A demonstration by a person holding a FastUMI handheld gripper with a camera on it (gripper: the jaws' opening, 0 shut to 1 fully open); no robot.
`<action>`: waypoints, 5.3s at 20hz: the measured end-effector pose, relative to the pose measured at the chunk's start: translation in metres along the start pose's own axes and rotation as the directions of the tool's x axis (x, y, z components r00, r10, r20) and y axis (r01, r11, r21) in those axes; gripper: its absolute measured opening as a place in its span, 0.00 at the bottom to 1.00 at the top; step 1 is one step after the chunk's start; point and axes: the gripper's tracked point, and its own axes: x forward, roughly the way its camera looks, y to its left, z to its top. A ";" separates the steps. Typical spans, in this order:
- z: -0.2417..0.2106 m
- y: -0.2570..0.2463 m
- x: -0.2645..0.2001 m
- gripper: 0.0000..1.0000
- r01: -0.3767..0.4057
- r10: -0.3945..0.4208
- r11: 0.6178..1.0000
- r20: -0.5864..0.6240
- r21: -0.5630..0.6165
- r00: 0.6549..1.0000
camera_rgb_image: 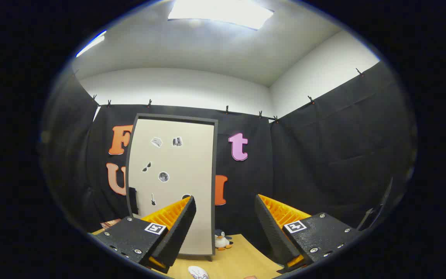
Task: Open the shoe cabinet door, grab the shoes and put them into the shoe cabinet, then close the shoe cabinet door.
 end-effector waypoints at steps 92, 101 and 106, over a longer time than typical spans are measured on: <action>-0.178 0.211 0.051 0.24 -0.374 0.399 0.917 -0.365 0.140 0.841; -0.175 0.137 0.030 0.17 -0.266 0.292 0.956 -0.385 0.121 0.875; -0.177 0.086 0.026 0.16 -0.145 0.160 0.987 -0.392 0.067 0.906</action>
